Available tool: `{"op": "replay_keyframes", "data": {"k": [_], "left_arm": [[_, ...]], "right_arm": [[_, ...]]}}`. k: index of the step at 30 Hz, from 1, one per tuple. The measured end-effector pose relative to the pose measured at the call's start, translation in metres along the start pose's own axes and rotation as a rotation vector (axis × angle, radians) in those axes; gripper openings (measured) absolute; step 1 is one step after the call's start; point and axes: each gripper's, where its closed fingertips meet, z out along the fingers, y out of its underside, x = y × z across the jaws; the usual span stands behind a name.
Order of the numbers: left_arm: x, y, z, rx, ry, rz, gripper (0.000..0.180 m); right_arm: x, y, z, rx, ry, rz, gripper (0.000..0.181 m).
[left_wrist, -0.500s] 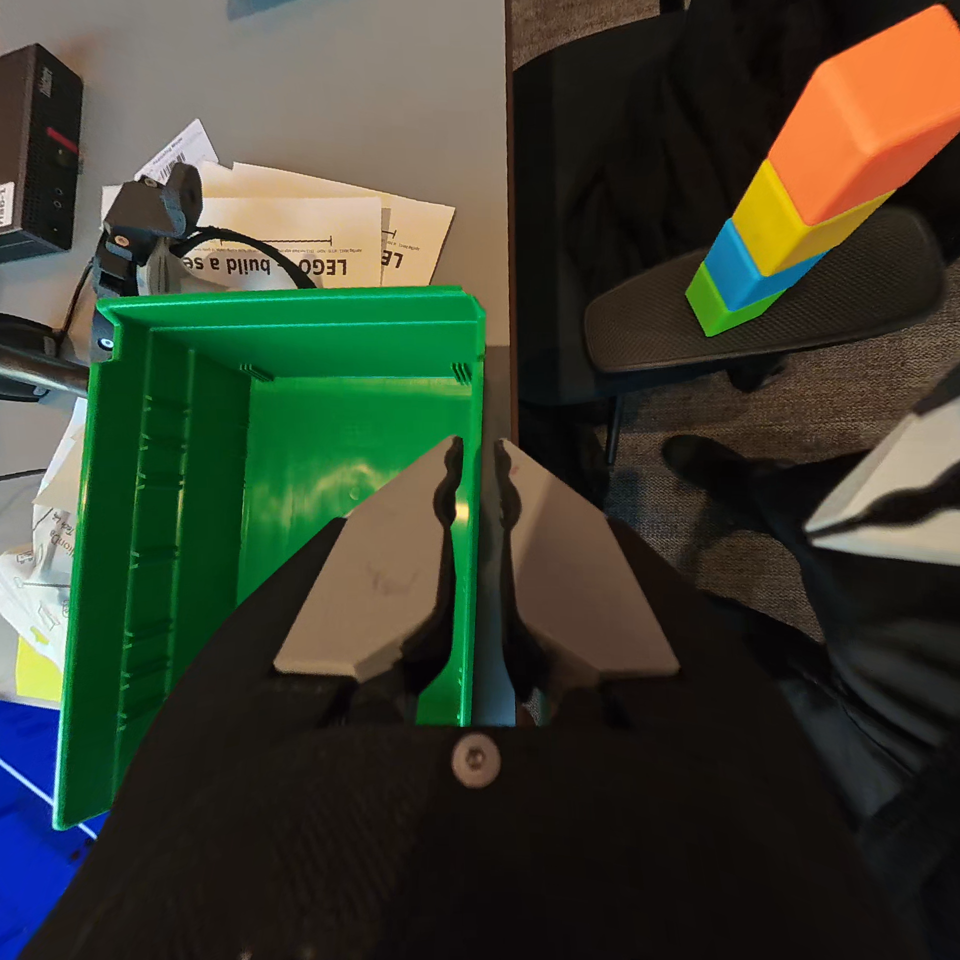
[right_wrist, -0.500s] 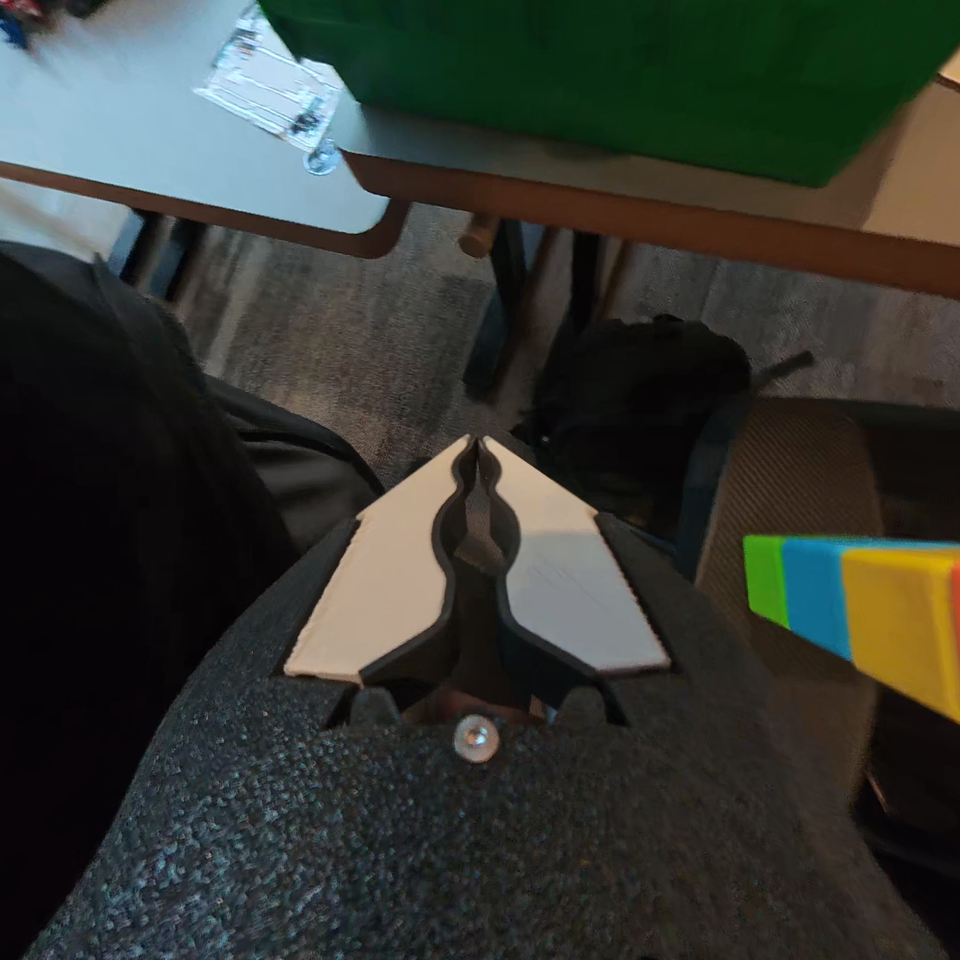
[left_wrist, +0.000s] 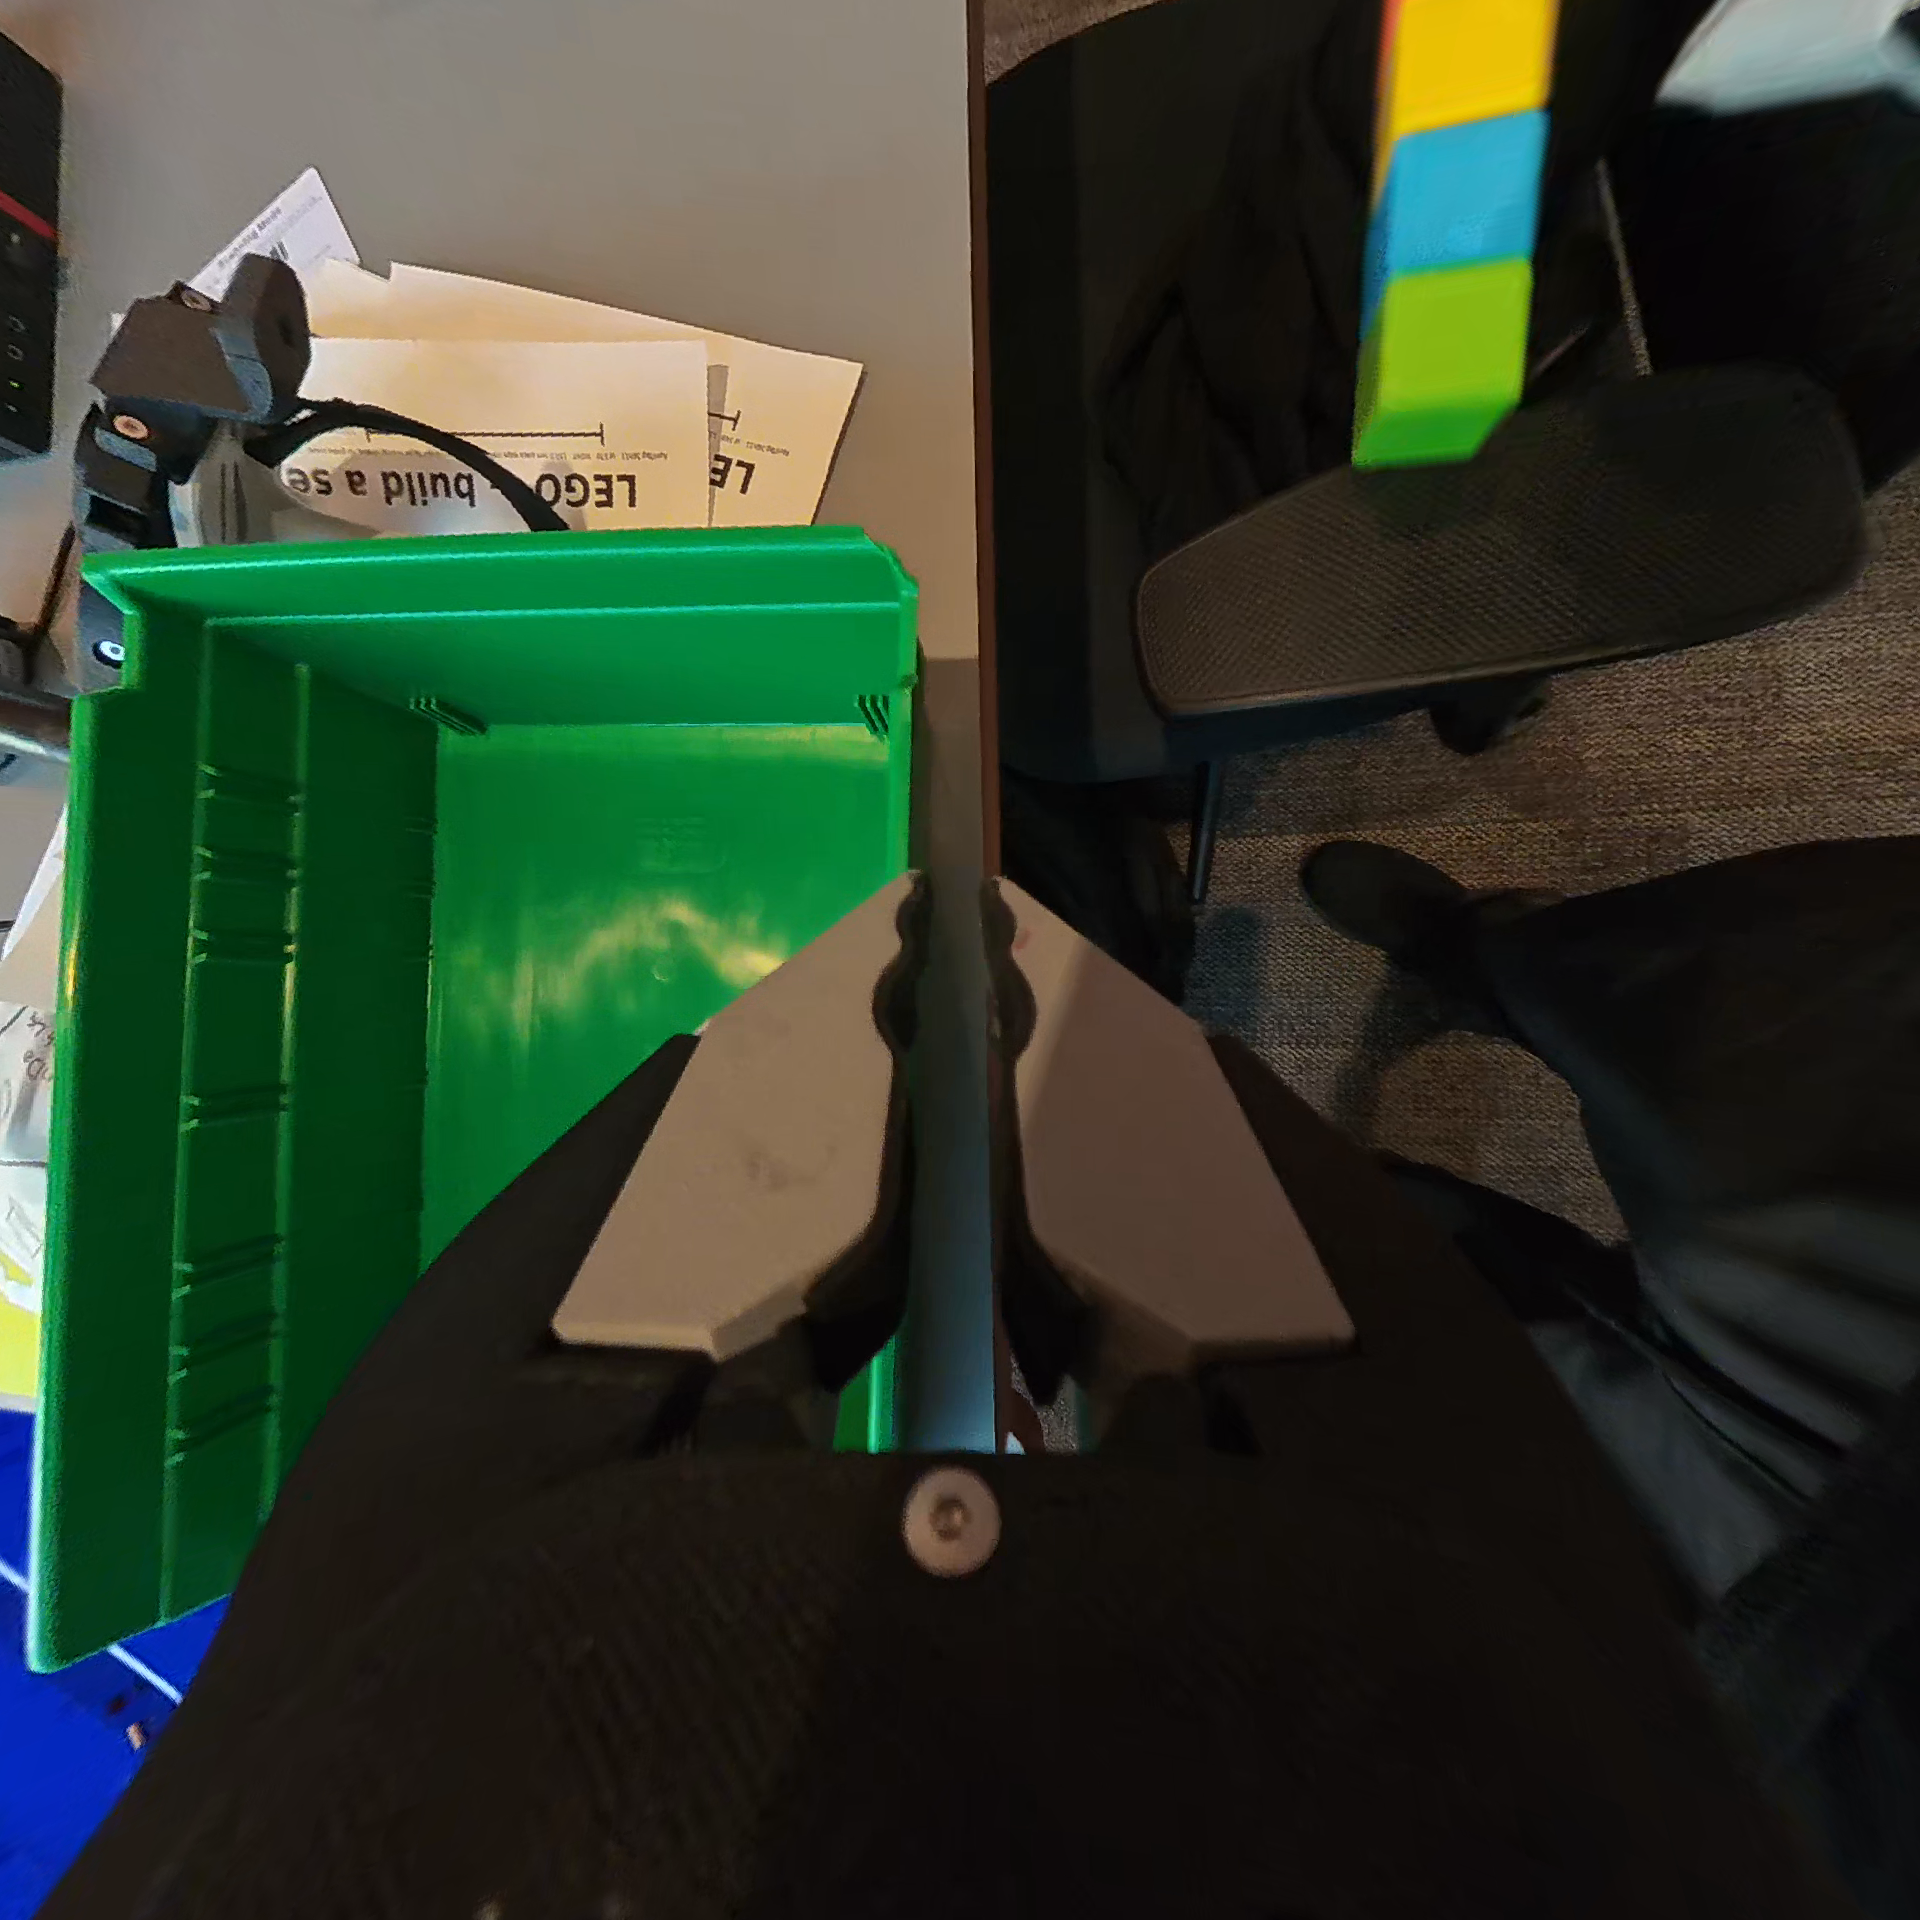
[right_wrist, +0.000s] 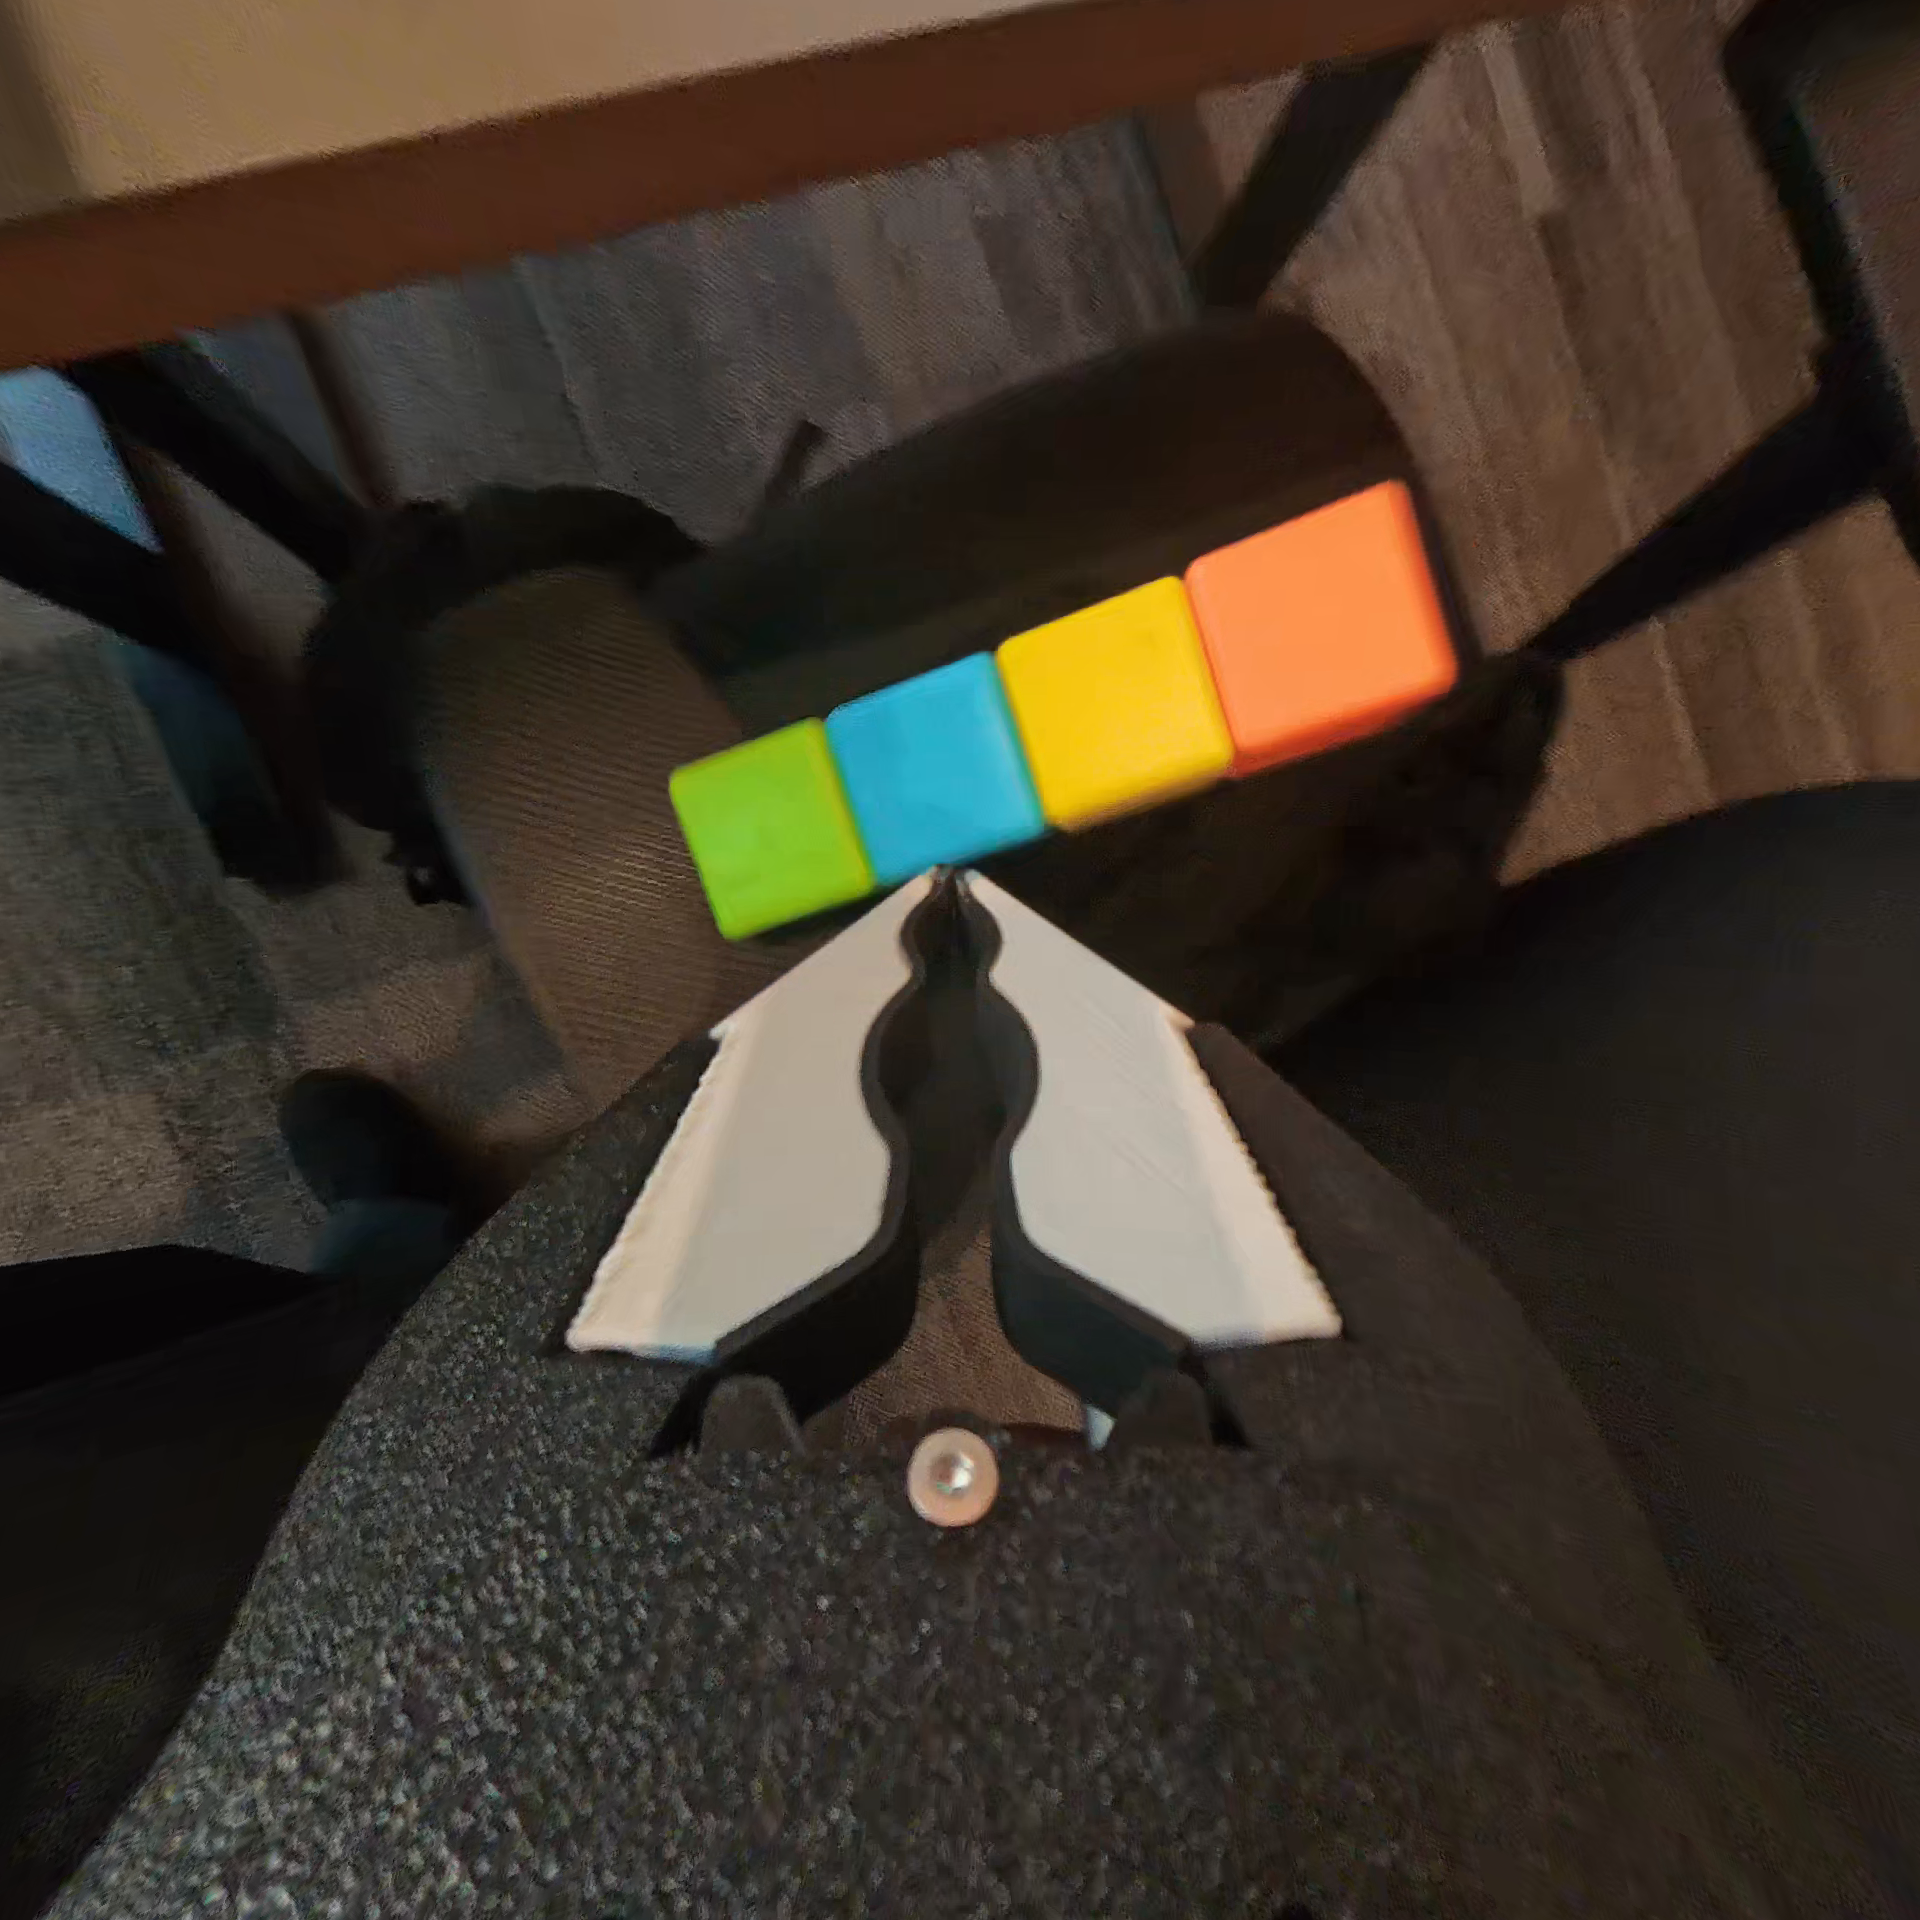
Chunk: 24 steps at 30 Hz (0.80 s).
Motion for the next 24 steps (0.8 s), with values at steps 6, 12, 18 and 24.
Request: {"op": "replay_keyframes", "data": {"k": [6,12,18,24], "left_arm": [[0.004,0.005,0.000,-0.001,0.024,-0.007,0.004],[0.007,0.013,0.003,-0.011,0.068,0.003,0.004],[0.012,0.022,-0.002,0.010,0.107,0.041,0.000],[0.018,0.029,-0.011,0.082,0.155,0.013,0.009]], "right_arm": [[0.067,0.016,-0.024,0.014,0.106,0.007,0.000],[0.073,0.040,-0.034,-0.019,0.080,0.082,0.000],[0.052,0.045,-0.035,-0.046,0.032,0.071,0.002],[0.037,0.048,-0.040,-0.075,-0.003,0.036,0.006]]}}
